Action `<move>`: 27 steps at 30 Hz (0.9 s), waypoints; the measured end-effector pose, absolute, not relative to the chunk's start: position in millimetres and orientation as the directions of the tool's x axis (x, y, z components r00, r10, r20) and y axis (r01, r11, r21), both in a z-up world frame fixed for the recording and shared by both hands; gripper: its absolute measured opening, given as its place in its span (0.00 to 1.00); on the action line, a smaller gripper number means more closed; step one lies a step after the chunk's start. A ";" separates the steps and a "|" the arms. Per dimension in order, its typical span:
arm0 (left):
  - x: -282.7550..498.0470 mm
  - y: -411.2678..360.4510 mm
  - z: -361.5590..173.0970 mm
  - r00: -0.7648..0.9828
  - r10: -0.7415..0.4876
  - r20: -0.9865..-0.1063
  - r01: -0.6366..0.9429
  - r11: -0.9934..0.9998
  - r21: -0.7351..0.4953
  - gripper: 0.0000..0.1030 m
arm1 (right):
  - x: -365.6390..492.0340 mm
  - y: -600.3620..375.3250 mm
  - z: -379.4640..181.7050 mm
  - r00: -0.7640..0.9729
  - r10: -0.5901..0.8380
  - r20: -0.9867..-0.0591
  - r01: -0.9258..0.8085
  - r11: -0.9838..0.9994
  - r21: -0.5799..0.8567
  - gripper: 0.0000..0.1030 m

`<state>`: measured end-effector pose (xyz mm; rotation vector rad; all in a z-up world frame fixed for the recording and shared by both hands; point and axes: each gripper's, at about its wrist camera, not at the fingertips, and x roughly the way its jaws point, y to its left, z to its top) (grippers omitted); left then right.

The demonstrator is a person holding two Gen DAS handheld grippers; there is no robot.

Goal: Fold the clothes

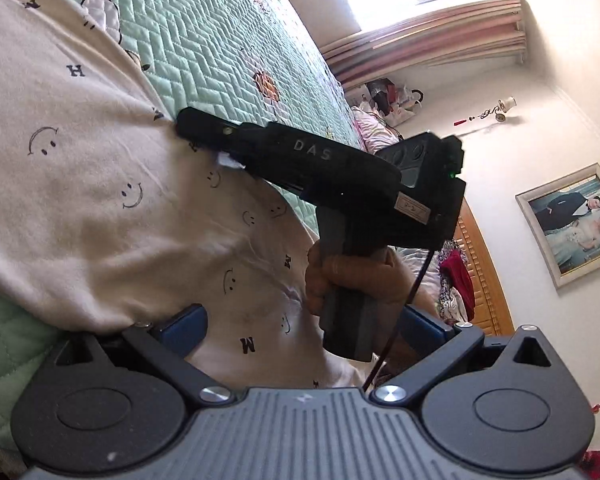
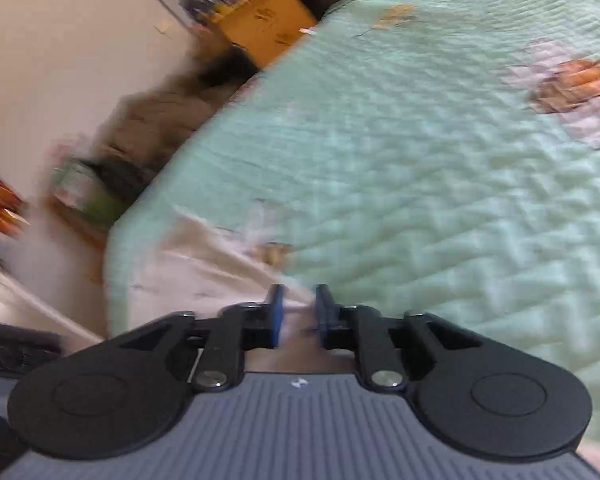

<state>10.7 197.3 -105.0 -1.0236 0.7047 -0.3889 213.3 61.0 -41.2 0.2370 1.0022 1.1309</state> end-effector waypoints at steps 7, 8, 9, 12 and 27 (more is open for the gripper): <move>3.7 196.3 -88.5 0.733 -0.585 -0.348 0.006 0.516 -0.856 0.99 | 194.6 10.6 -18.0 0.127 0.915 -0.382 -0.614 0.375 0.695 0.22; 2.3 195.3 -85.0 0.734 -0.584 -0.347 0.019 0.529 -0.849 0.99 | 192.8 -9.3 -12.2 0.178 0.917 -0.357 -0.600 0.388 0.699 0.22; 0.8 193.6 -82.4 0.734 -0.590 -0.337 0.039 0.532 -0.846 0.99 | 190.2 -30.0 -7.9 0.226 0.913 -0.340 -0.588 0.406 0.700 0.23; 5.2 180.9 -75.2 0.721 -0.626 -0.297 0.102 0.521 -0.848 0.99 | 180.8 -79.9 4.7 0.354 0.862 -0.364 -0.574 0.507 0.643 0.25; 43.5 132.0 -96.4 0.622 -0.666 -0.413 0.042 0.555 -0.831 0.99 | 161.3 -137.2 -41.4 0.420 0.741 -0.524 -0.584 0.663 0.469 0.16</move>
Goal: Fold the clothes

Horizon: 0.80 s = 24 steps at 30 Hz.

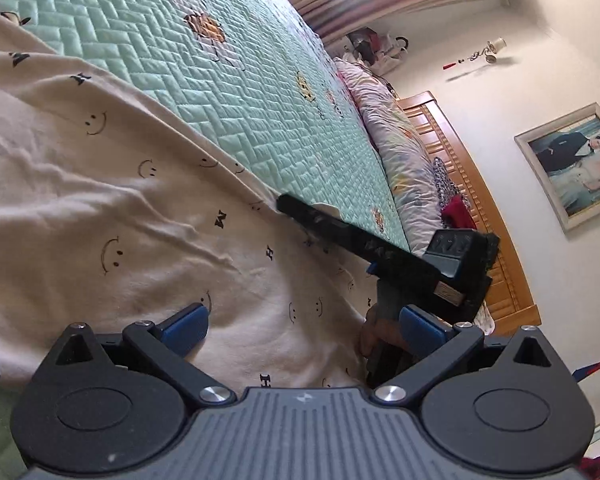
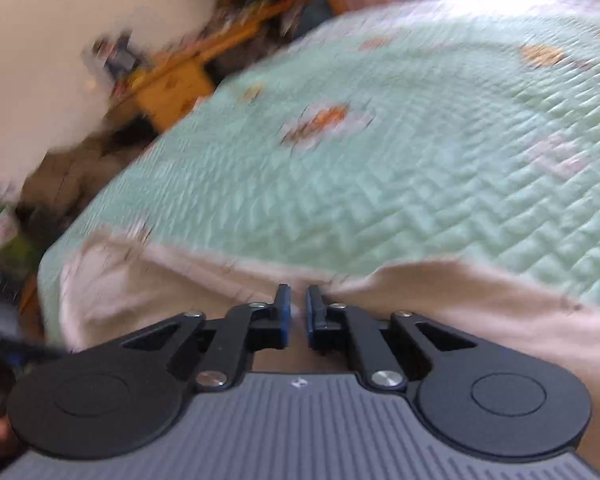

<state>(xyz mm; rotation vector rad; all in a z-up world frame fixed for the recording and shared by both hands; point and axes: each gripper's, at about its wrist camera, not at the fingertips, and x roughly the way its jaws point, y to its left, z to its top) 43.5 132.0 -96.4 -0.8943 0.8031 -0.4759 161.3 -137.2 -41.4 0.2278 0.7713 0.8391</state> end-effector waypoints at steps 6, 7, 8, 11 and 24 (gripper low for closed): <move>45.9 122.8 -89.5 0.620 -0.630 -0.467 0.027 0.612 -0.790 0.99 | 127.8 -175.7 -42.6 0.470 0.793 -0.387 -0.500 0.601 0.623 0.36; 46.8 122.5 -87.8 0.621 -0.626 -0.471 0.020 0.614 -0.789 0.99 | 120.5 -184.3 -44.4 0.486 0.784 -0.385 -0.479 0.608 0.633 0.36; 47.9 122.5 -86.1 0.623 -0.623 -0.474 0.013 0.614 -0.789 0.99 | 115.9 -192.9 -47.1 0.498 0.782 -0.375 -0.458 0.604 0.652 0.36; 55.1 122.3 -81.1 0.620 -0.640 -0.454 0.000 0.578 -0.816 0.99 | 106.7 -217.9 -55.6 0.528 0.780 -0.336 -0.387 0.573 0.722 0.49; 104.5 60.8 -32.7 0.597 -0.391 -0.701 0.000 0.873 -0.487 0.99 | 86.1 -255.4 -51.3 0.745 0.638 -0.194 -0.283 0.566 0.774 0.80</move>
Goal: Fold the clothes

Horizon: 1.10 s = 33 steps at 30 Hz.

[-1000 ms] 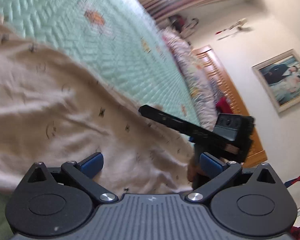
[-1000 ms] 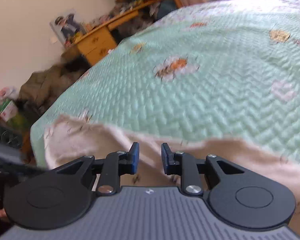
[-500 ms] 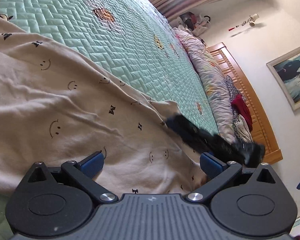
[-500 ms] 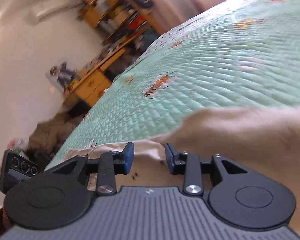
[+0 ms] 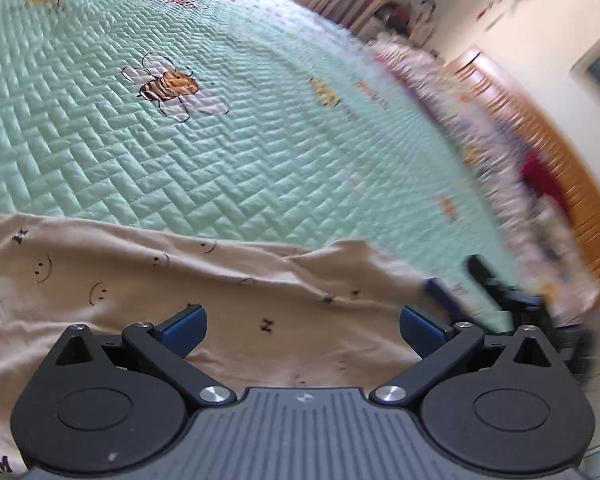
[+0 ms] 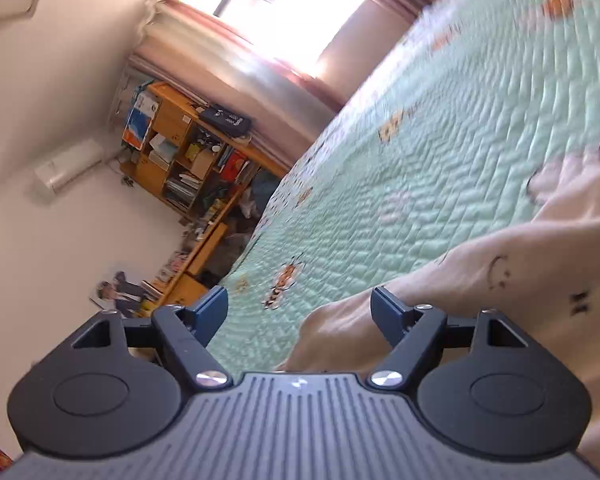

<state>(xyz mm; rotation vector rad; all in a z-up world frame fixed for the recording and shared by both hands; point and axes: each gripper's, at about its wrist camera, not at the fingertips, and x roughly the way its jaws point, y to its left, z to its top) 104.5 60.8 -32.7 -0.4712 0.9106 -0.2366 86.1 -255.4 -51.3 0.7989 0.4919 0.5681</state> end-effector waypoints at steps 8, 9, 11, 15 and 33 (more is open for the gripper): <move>115.2 24.0 -58.5 0.529 -0.219 -0.820 -0.040 0.959 -0.282 0.99 | 83.6 -259.3 -75.2 0.727 0.611 -0.313 -0.261 0.667 0.697 0.85; 116.0 18.9 -59.8 0.526 -0.196 -0.828 -0.036 0.967 -0.251 0.99 | 82.1 -260.7 -76.2 0.724 0.618 -0.308 -0.275 0.668 0.691 0.85; 118.7 10.1 -61.9 0.521 -0.153 -0.840 -0.034 0.979 -0.200 0.99 | 82.1 -260.7 -75.3 0.717 0.621 -0.315 -0.269 0.664 0.697 0.86; 122.3 -4.1 -64.2 0.512 -0.083 -0.855 -0.031 0.993 -0.115 0.99 | 82.1 -268.7 -77.4 0.705 0.654 -0.276 -0.273 0.608 0.745 0.88; 126.3 -14.7 -67.8 0.505 -0.025 -0.863 -0.041 0.998 -0.053 0.99 | 82.9 -295.9 -75.9 0.758 0.642 -0.111 -0.275 0.470 0.839 0.85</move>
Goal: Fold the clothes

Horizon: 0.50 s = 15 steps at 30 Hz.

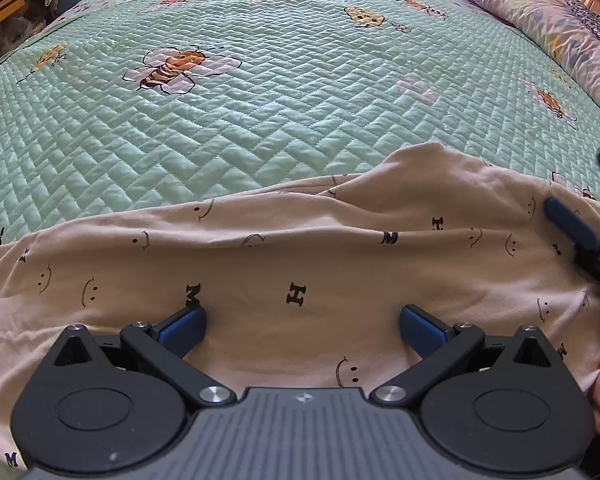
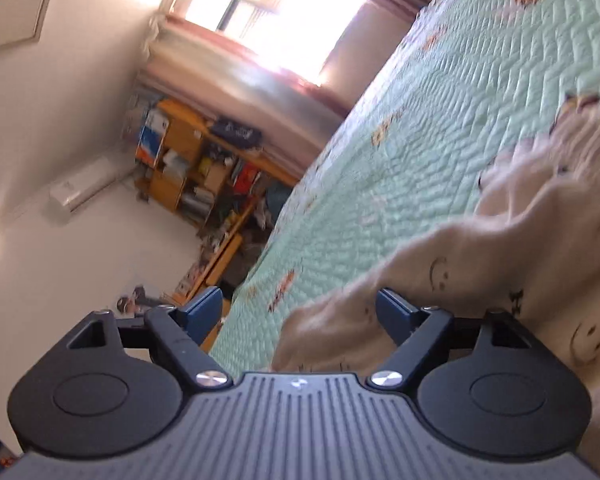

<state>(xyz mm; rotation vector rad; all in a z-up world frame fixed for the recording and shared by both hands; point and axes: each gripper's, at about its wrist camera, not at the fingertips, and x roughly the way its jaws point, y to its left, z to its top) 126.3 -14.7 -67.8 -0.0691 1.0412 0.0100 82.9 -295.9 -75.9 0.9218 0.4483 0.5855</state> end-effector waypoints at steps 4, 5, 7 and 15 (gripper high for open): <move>127.1 -16.9 -68.2 0.503 -0.014 -0.864 -0.045 0.998 -0.042 1.00 | 81.3 -299.1 -72.0 0.778 0.621 -0.097 -0.276 0.476 0.835 0.89; 127.3 -17.0 -68.2 0.502 -0.012 -0.865 -0.046 0.998 -0.041 1.00 | 82.2 -299.1 -73.2 0.778 0.620 -0.104 -0.268 0.476 0.838 0.89; 128.0 -17.1 -68.4 0.500 -0.010 -0.866 -0.047 0.998 -0.038 1.00 | 84.7 -298.7 -75.9 0.779 0.614 -0.129 -0.241 0.483 0.842 0.88; 128.1 -15.5 -67.8 0.496 -0.016 -0.868 -0.041 0.998 -0.042 1.00 | 92.3 -291.3 -58.5 0.798 0.580 -0.164 -0.162 0.468 0.869 0.89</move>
